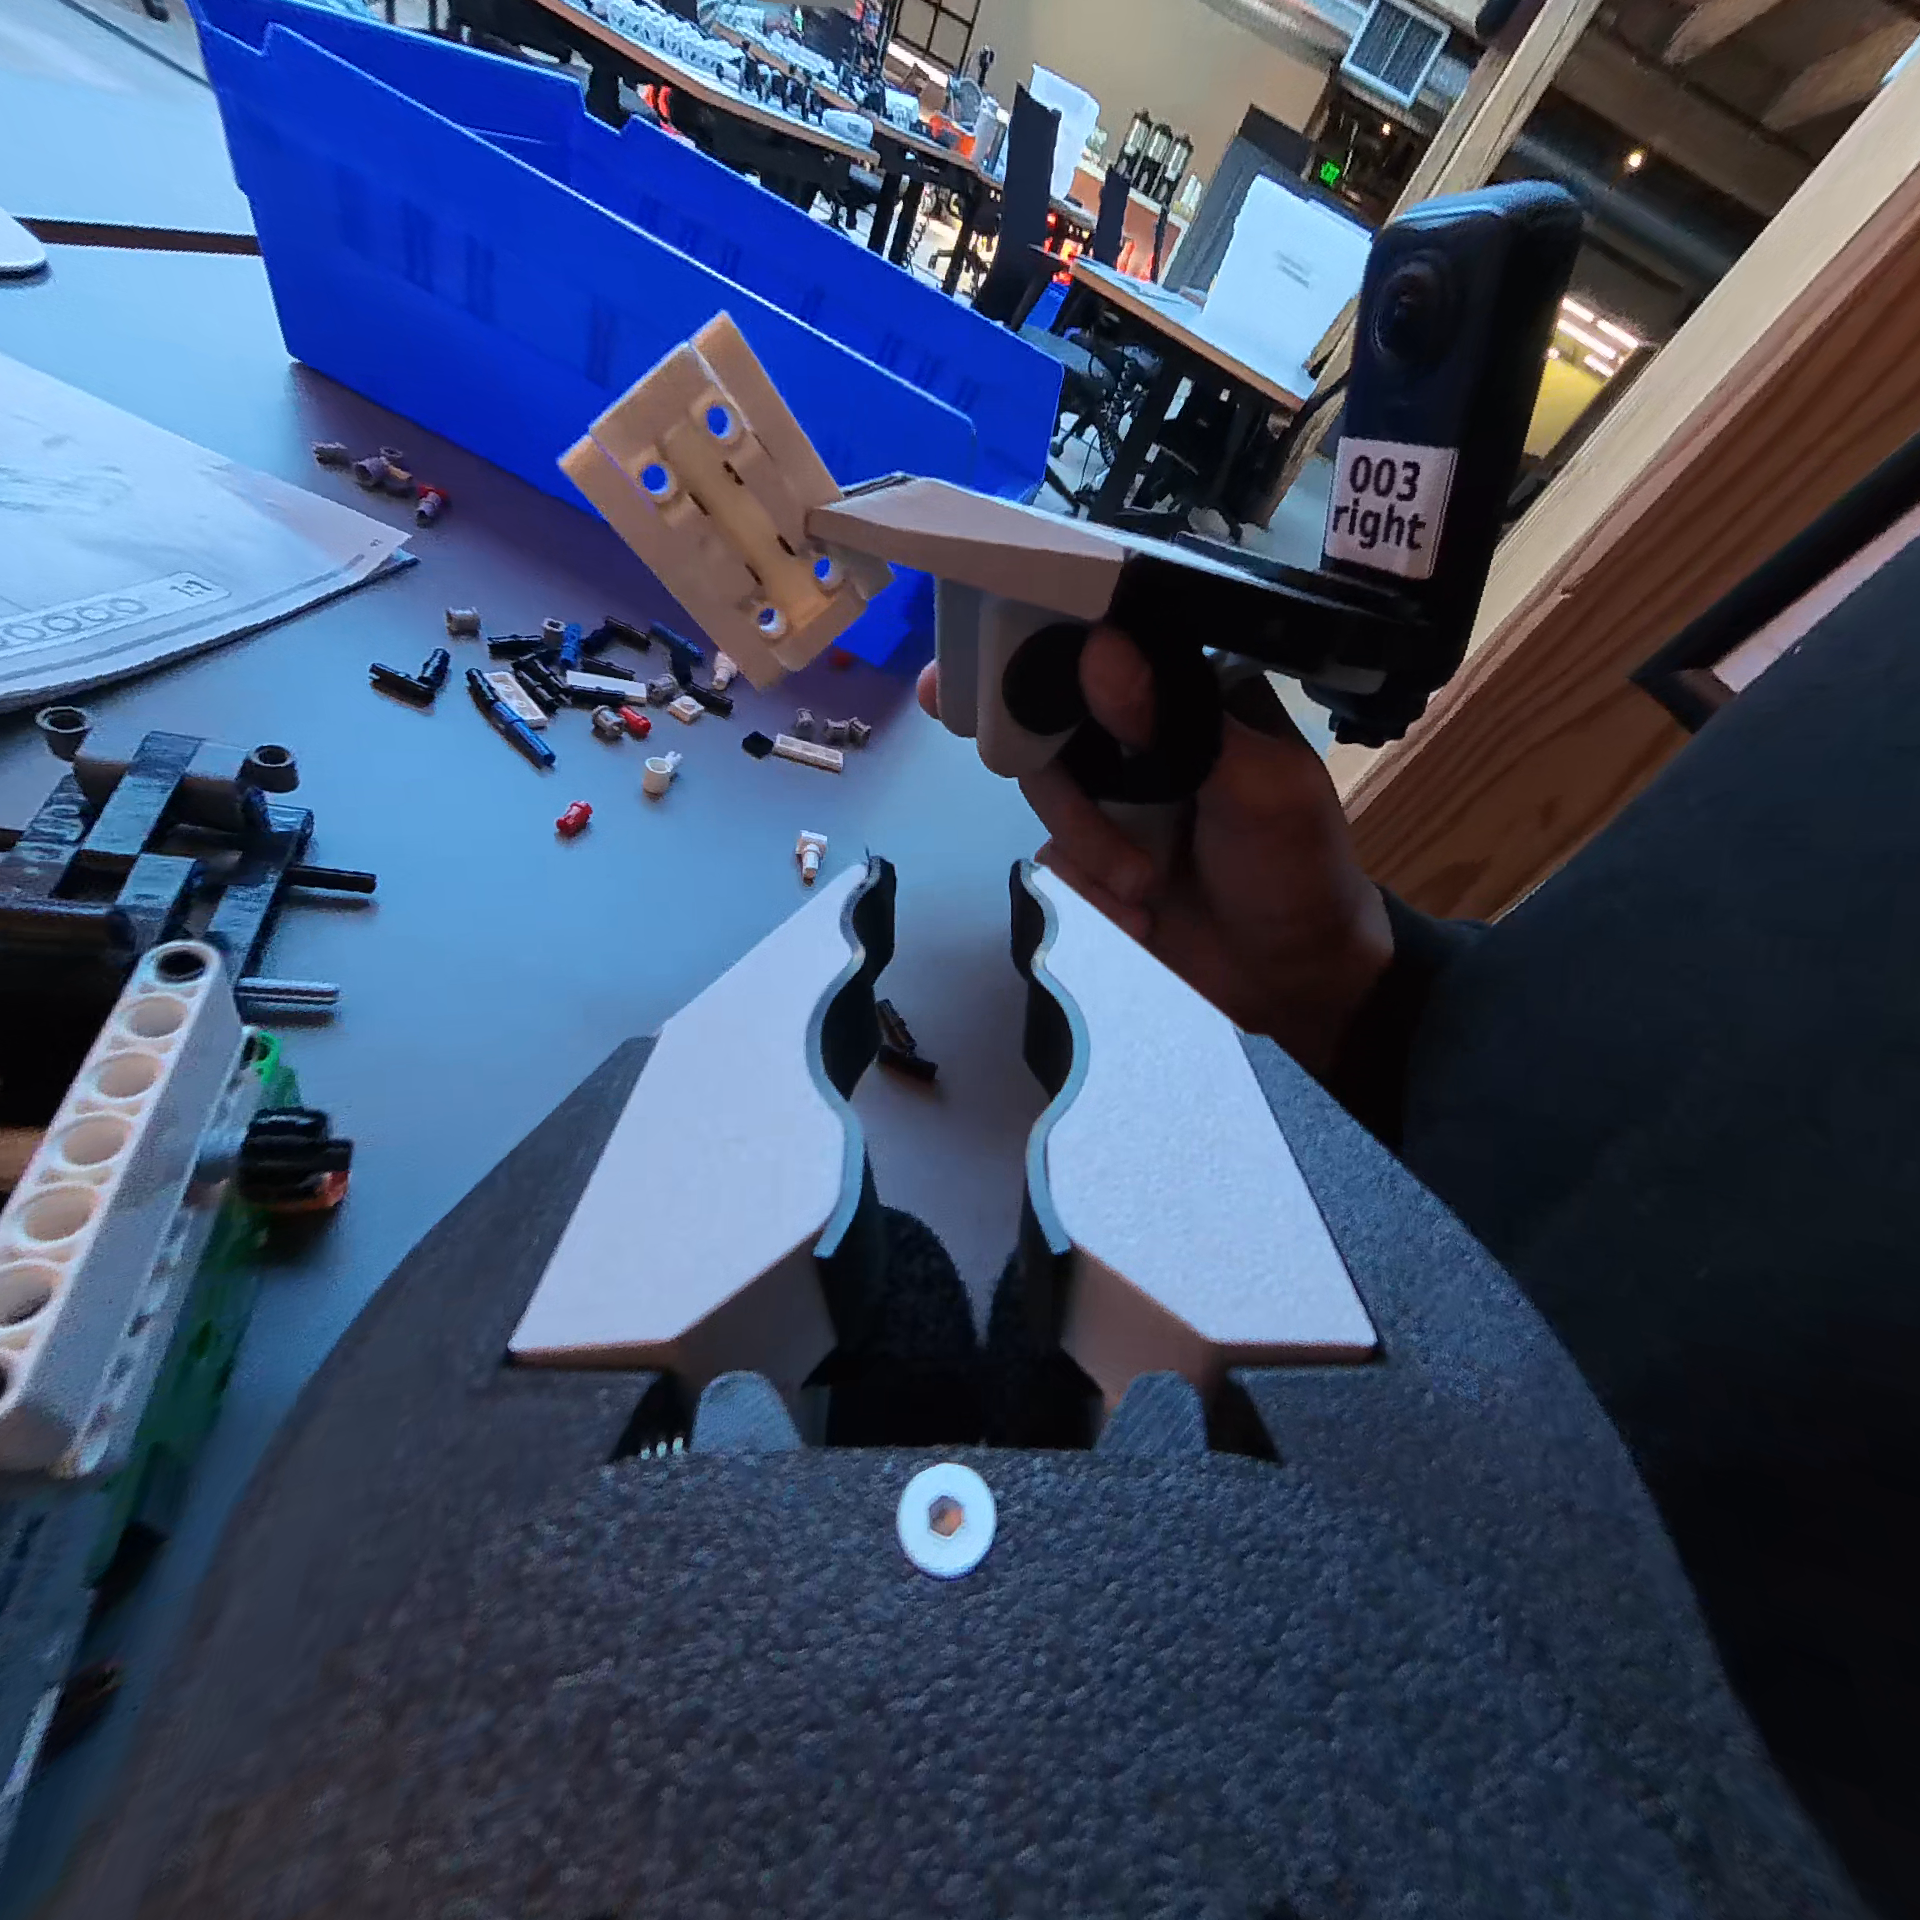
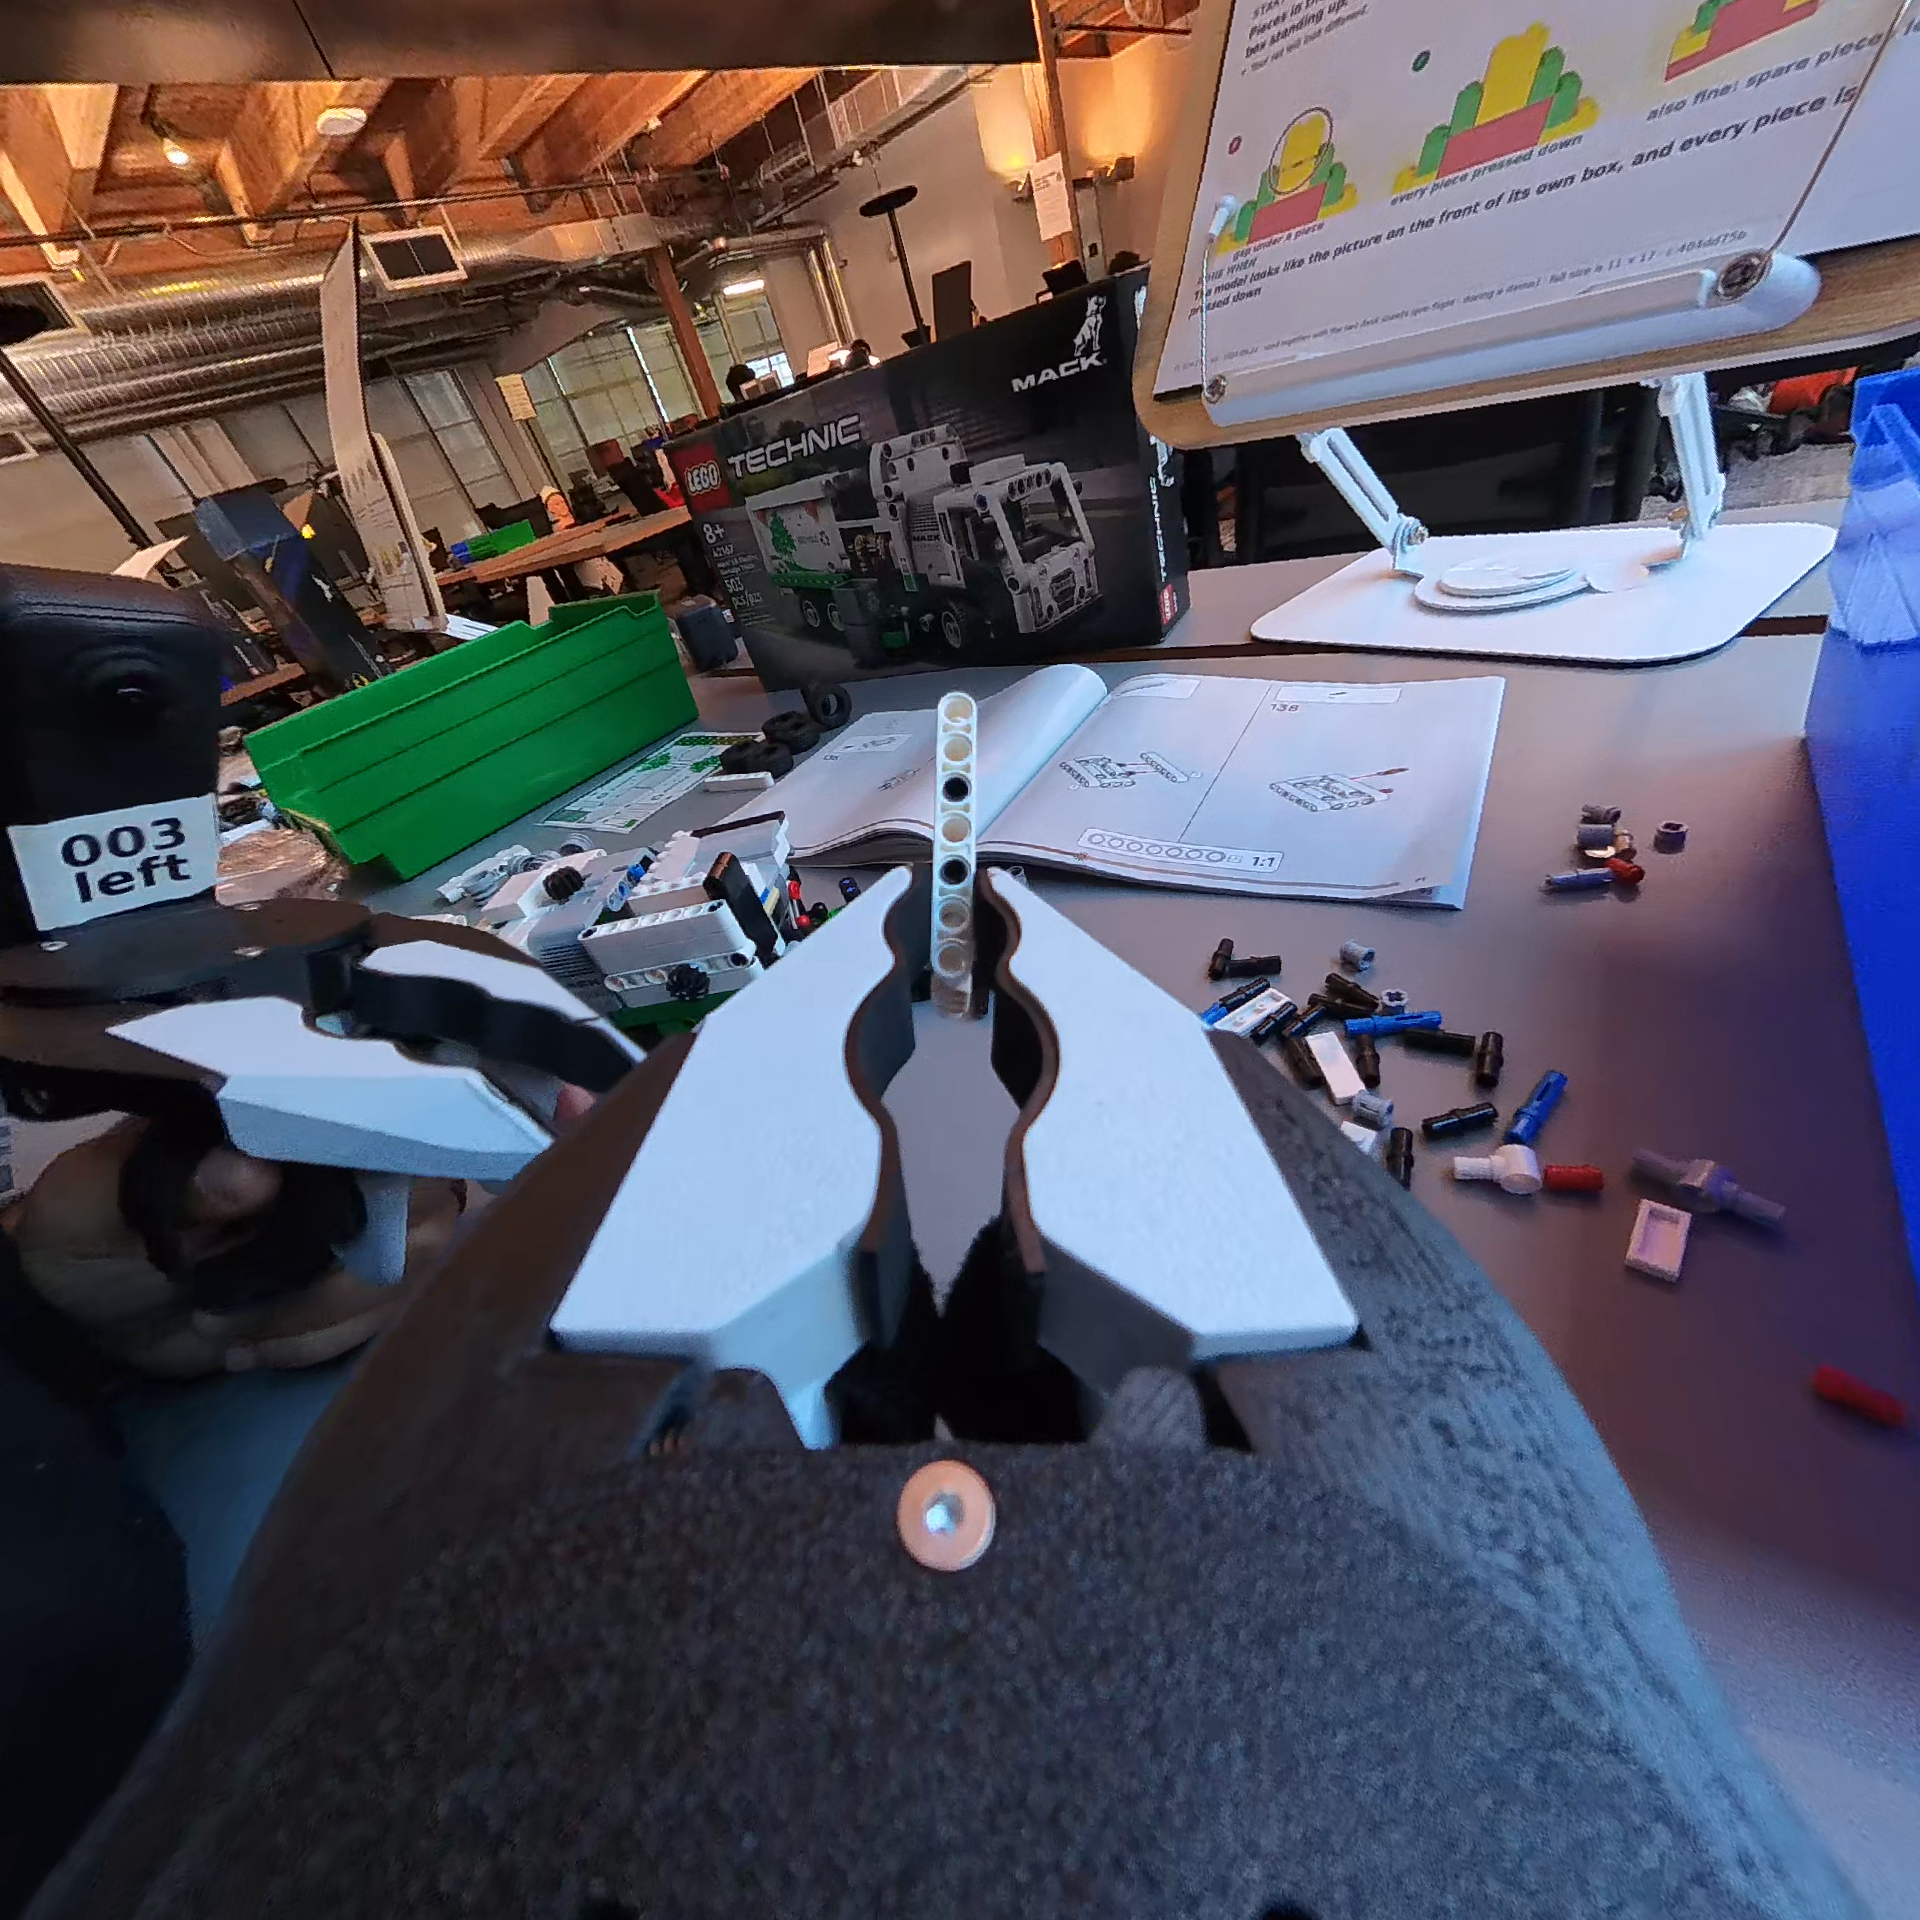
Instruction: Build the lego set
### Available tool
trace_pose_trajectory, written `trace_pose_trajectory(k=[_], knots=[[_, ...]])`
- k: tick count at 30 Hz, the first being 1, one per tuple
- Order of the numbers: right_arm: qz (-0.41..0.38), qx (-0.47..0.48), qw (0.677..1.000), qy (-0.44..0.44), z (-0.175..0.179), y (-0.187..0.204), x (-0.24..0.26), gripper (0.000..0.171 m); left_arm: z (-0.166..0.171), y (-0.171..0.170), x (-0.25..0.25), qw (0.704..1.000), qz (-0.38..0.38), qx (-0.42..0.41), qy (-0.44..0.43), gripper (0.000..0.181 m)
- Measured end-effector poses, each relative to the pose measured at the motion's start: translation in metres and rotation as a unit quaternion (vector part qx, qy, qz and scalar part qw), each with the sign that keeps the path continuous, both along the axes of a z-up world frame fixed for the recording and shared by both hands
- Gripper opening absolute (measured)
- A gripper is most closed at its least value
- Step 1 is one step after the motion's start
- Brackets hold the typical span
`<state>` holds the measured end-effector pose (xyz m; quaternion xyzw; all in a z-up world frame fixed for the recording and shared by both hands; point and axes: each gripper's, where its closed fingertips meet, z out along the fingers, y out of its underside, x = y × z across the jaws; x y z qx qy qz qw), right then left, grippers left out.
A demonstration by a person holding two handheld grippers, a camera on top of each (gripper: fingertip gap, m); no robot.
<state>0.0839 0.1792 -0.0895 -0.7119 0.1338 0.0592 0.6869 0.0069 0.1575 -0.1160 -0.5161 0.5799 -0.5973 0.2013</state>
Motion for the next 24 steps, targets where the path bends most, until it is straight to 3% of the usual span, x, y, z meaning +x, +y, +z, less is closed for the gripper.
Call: trace_pose_trajectory(k=[24], knots=[[0.001,0.001,1.0,0.006,0.0,-0.0001,0.0009,0.007,-0.0014,-0.001,0.0004,1.0,-0.004,-0.003,0.006,0.021]])
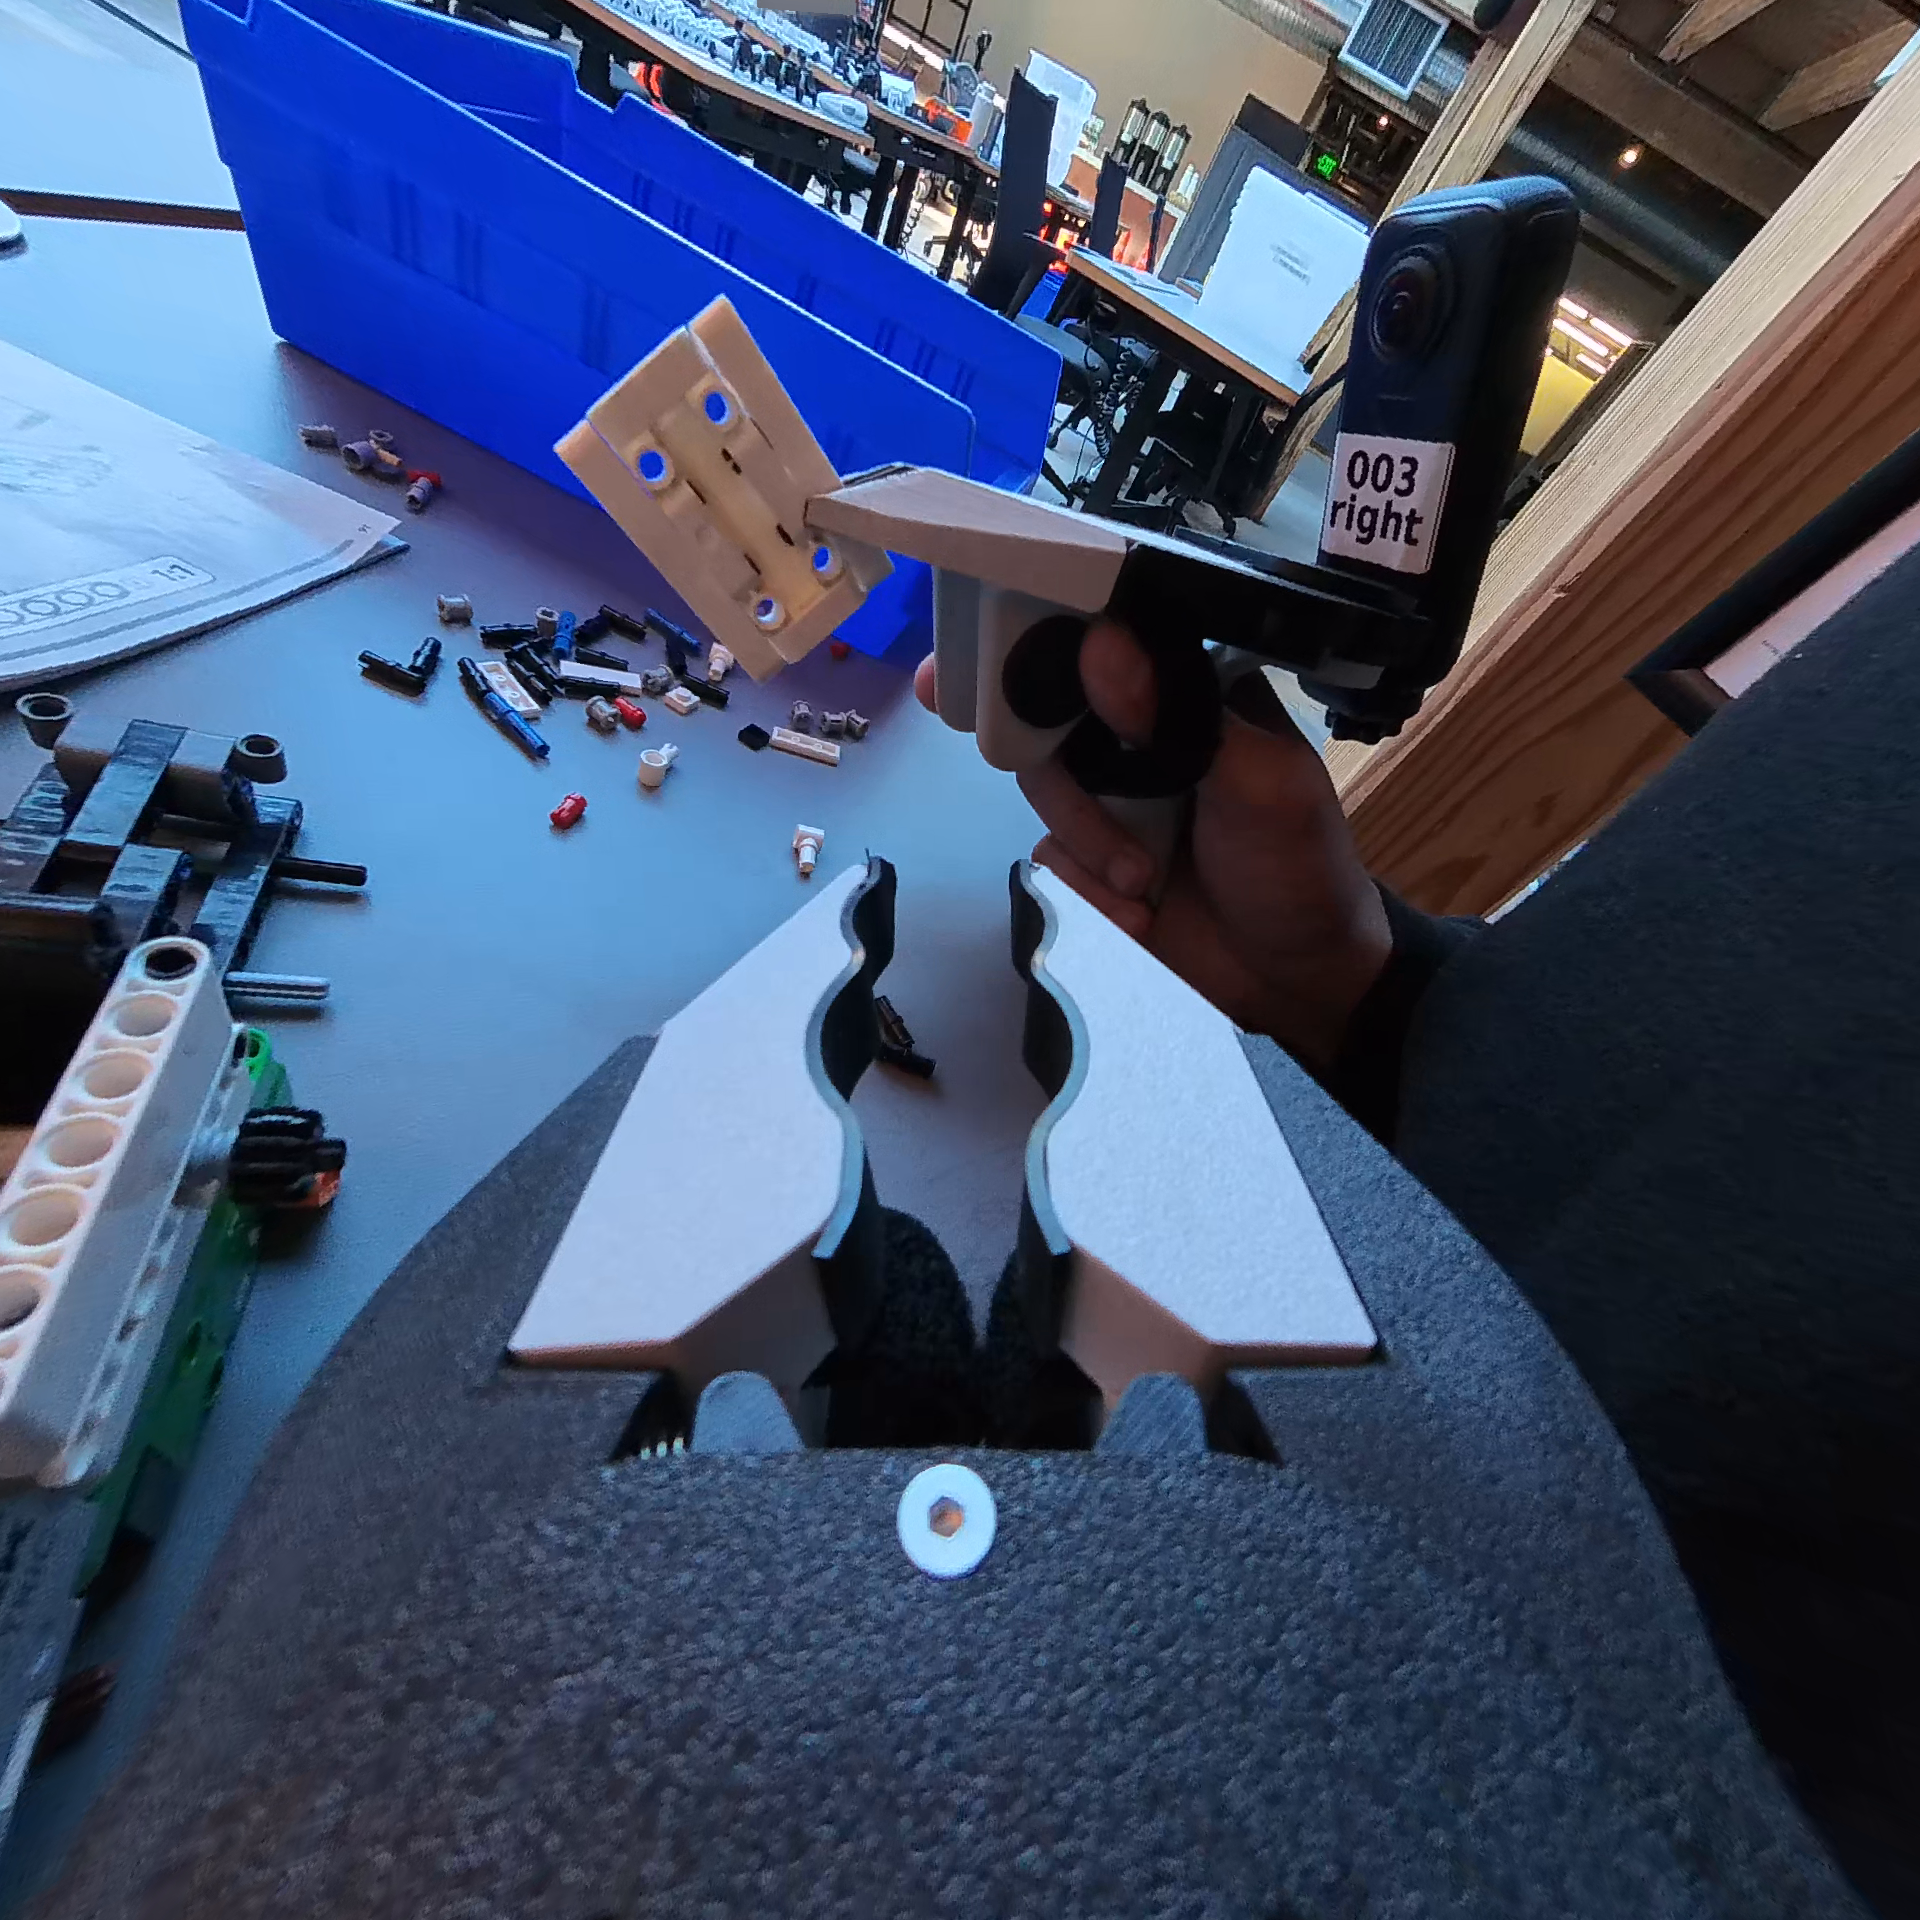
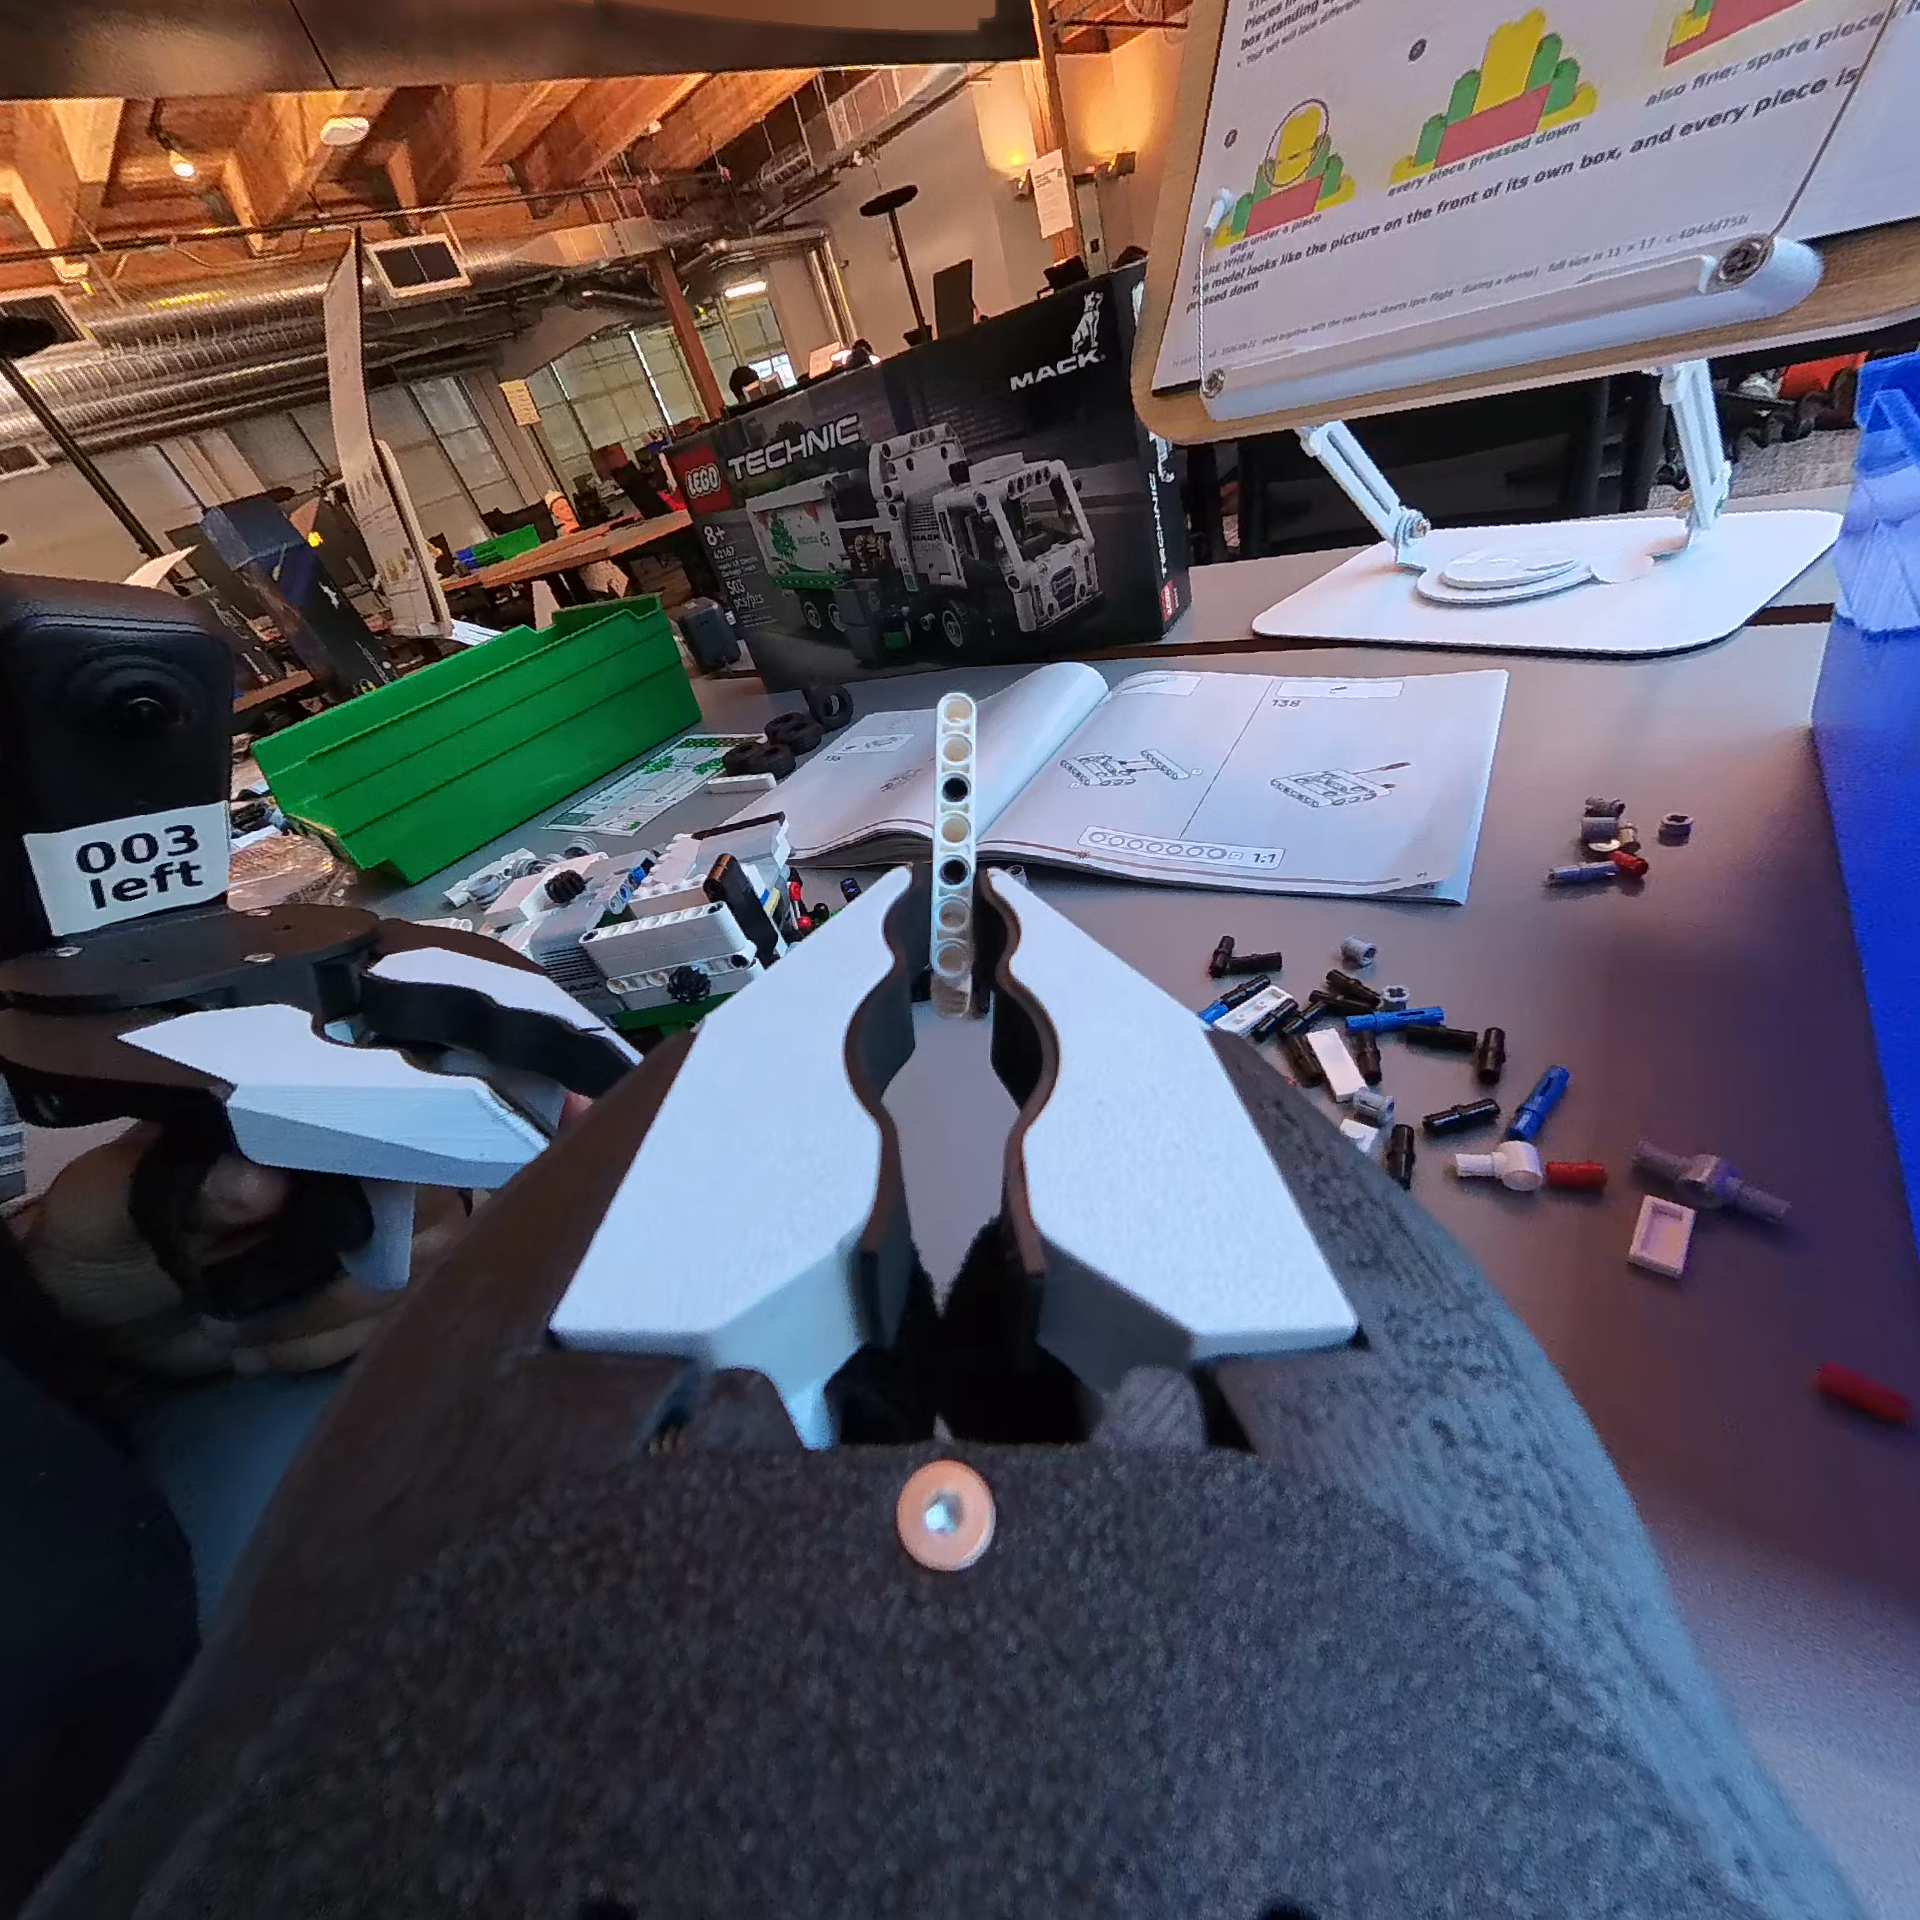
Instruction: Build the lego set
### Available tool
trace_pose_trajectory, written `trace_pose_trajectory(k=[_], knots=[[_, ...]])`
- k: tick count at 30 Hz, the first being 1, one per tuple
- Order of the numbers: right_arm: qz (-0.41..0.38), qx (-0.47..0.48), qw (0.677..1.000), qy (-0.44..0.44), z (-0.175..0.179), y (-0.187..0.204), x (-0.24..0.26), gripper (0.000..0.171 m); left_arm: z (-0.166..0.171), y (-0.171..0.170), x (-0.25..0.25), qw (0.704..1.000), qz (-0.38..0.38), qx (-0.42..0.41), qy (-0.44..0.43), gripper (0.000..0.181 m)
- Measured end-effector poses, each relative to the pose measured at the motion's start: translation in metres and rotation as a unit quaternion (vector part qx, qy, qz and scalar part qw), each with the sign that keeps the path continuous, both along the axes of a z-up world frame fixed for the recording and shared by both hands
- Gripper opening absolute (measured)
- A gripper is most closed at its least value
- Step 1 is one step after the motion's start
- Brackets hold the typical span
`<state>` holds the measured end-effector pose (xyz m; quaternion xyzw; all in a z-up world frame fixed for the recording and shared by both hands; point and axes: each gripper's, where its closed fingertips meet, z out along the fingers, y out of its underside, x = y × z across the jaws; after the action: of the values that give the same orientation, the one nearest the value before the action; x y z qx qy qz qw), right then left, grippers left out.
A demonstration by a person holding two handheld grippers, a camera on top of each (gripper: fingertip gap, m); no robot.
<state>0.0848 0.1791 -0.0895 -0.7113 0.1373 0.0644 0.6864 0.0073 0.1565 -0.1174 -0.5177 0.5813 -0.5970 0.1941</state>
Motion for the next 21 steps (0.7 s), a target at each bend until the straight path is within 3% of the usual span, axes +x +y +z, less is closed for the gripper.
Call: trace_pose_trajectory(k=[21], knots=[[0.01,0.002,1.0,-0.029,0.004,-0.001,-0.012,0.007,0.014,0.001,-0.006,0.998,0.021,0.029,-0.059,0.021]])
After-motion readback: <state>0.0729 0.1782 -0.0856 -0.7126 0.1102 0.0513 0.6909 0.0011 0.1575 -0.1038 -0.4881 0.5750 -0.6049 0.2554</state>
